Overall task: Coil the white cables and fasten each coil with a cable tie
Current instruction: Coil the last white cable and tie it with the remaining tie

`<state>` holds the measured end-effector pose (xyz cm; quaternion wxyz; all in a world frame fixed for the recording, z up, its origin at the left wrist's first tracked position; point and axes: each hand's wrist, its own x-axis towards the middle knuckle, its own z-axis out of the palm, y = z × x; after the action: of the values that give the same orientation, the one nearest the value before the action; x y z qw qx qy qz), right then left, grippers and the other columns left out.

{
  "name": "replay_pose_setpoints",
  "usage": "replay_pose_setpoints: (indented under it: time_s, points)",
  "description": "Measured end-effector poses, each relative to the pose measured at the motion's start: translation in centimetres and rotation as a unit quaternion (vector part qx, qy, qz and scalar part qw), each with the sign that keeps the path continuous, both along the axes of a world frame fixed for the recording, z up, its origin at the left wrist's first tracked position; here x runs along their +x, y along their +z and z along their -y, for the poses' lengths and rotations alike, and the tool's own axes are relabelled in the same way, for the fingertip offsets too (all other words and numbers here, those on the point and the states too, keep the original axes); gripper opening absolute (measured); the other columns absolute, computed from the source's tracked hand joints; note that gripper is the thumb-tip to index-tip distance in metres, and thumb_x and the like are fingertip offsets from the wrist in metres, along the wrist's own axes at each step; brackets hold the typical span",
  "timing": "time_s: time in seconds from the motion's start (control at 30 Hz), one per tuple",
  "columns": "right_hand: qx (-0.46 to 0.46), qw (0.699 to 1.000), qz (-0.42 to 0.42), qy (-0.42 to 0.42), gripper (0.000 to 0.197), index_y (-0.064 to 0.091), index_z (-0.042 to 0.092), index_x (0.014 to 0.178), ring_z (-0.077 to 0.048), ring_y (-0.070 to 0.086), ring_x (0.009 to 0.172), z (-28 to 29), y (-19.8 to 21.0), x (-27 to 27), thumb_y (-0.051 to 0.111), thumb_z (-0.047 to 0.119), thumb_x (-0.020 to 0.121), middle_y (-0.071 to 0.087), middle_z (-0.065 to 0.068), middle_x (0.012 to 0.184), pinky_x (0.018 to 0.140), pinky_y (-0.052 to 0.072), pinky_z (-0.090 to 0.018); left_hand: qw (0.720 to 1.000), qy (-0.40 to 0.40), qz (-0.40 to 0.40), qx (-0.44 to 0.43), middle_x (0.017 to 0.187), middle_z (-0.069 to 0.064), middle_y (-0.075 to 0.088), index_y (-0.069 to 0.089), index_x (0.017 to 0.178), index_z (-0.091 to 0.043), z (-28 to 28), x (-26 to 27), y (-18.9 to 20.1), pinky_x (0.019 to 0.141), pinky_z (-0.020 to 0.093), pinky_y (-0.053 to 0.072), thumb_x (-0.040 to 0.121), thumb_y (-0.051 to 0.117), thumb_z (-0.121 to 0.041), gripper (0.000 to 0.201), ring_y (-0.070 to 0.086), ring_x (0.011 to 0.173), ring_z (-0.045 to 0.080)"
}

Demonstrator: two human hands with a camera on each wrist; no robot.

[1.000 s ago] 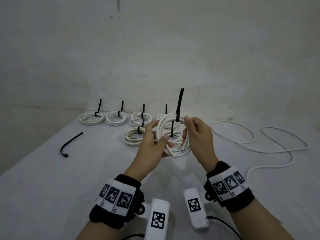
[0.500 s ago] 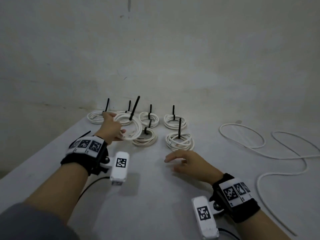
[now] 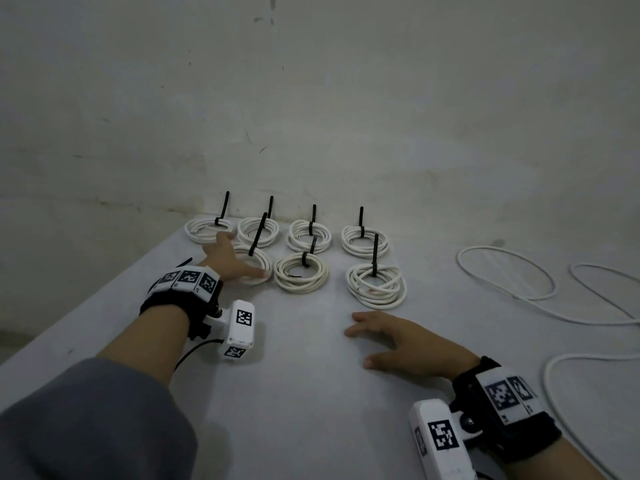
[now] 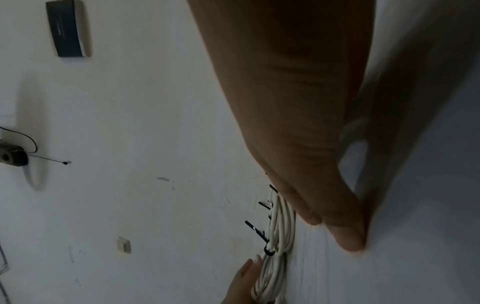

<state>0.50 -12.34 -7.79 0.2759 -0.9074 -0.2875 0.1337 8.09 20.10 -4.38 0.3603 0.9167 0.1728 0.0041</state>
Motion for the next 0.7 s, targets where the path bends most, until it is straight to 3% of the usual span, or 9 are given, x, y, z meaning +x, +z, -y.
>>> replay_pose_setpoints:
  time_s: [0.13, 0.2, 0.27, 0.3, 0.33, 0.4, 0.47, 0.57, 0.7]
  points:
    - [0.008, 1.0, 0.001, 0.0, 0.049, 0.051, 0.046, 0.122, 0.002, 0.028, 0.134, 0.0, 0.0, 0.0, 0.072, 0.027, 0.082, 0.032, 0.017, 0.146, 0.11, 0.02, -0.016, 0.996, -0.009, -0.032, 0.082, 0.149, 0.02, 0.023, 0.014, 0.145, -0.002, 0.1, 0.3, -0.5, 0.11, 0.043, 0.032, 0.061, 0.087, -0.037, 0.117, 0.029, 0.138, 0.033]
    - [0.011, 1.0, -0.001, 0.001, 0.049, 0.051, 0.046, 0.121, 0.002, 0.028, 0.134, 0.0, 0.0, 0.0, 0.072, 0.027, 0.082, 0.033, 0.017, 0.145, 0.111, 0.02, -0.017, 0.995, -0.022, -0.044, 0.084, 0.151, 0.016, 0.025, 0.016, 0.147, -0.005, -0.5, 1.4, -1.0, 0.109, 0.042, 0.034, 0.057, 0.084, -0.05, 0.122, 0.03, 0.138, 0.031]
    - [0.011, 1.0, -0.004, 0.001, 0.049, 0.052, 0.044, 0.122, 0.001, 0.028, 0.134, 0.0, 0.0, 0.0, 0.072, 0.026, 0.082, 0.033, 0.016, 0.145, 0.111, 0.02, -0.017, 0.995, -0.036, -0.041, 0.08, 0.15, 0.009, 0.033, 0.029, 0.146, -0.016, -1.8, 3.6, -2.5, 0.106, 0.04, 0.038, 0.034, 0.078, -0.072, 0.134, 0.037, 0.135, 0.026]
    - [0.011, 1.0, -0.004, 0.0, 0.049, 0.052, 0.043, 0.123, 0.001, 0.029, 0.134, 0.0, 0.0, 0.0, 0.072, 0.026, 0.082, 0.033, 0.016, 0.145, 0.11, 0.02, -0.016, 0.994, -0.048, -0.037, 0.087, 0.15, 0.007, 0.035, 0.034, 0.144, -0.018, -1.9, 3.7, -2.6, 0.105, 0.038, 0.039, 0.029, 0.076, -0.074, 0.134, 0.039, 0.133, 0.024]
    - [0.011, 1.0, 0.0, -0.001, 0.048, 0.053, 0.042, 0.123, 0.002, 0.029, 0.133, -0.1, 0.0, 0.0, 0.072, 0.026, 0.082, 0.033, 0.016, 0.144, 0.108, 0.021, -0.013, 0.994, -0.05, -0.033, 0.091, 0.15, 0.008, 0.035, 0.034, 0.144, -0.016, -1.4, 2.7, -1.8, 0.105, 0.037, 0.039, 0.038, 0.079, -0.068, 0.126, 0.039, 0.133, 0.024]
    - [0.015, 1.0, 0.007, -0.007, 0.045, 0.056, 0.038, 0.121, 0.004, 0.034, 0.128, -0.3, 0.3, -0.1, 0.072, 0.024, 0.082, 0.038, 0.016, 0.14, 0.1, 0.022, -0.004, 0.994, -0.052, -0.013, 0.095, 0.149, 0.014, 0.035, 0.03, 0.144, -0.004, 0.3, 0.3, 0.1, 0.104, 0.034, 0.036, 0.067, 0.081, -0.037, 0.098, 0.036, 0.135, 0.029]
    - [0.047, 0.999, -0.002, -0.02, 0.038, 0.059, 0.035, 0.116, 0.002, 0.043, 0.122, -0.2, 0.8, -0.1, 0.071, 0.019, 0.083, 0.046, 0.013, 0.135, 0.097, 0.028, -0.001, 0.994, -0.06, 0.047, 0.084, 0.146, 0.019, 0.039, 0.034, 0.14, 0.002, 1.2, -0.2, 0.9, 0.103, 0.034, 0.033, 0.077, 0.076, -0.017, 0.078, 0.037, 0.134, 0.031]
    - [0.156, 0.986, -0.022, -0.048, 0.03, 0.064, 0.032, 0.101, -0.004, 0.06, 0.108, 0.9, 2.3, -0.3, 0.067, 0.007, 0.085, 0.063, 0.004, 0.12, 0.099, 0.044, -0.019, 0.983, -0.076, 0.157, 0.062, 0.142, 0.016, 0.044, 0.041, 0.137, -0.004, 2.2, -0.2, 1.7, 0.102, 0.034, 0.033, 0.08, 0.071, -0.02, 0.066, 0.042, 0.13, 0.03]
    - [0.176, 0.979, 0.039, -0.097, 0.038, 0.067, 0.022, 0.095, -0.001, 0.065, 0.09, 5.3, 5.1, -0.5, 0.051, -0.012, 0.088, 0.069, 0.003, 0.103, 0.085, 0.047, -0.014, 0.949, -0.127, 0.287, 0.026, 0.114, 0.008, 0.062, 0.064, 0.108, -0.009, 5.8, -0.9, 2.8, 0.092, 0.029, 0.041, 0.085, 0.062, -0.011, 0.023, 0.057, 0.106, 0.022]
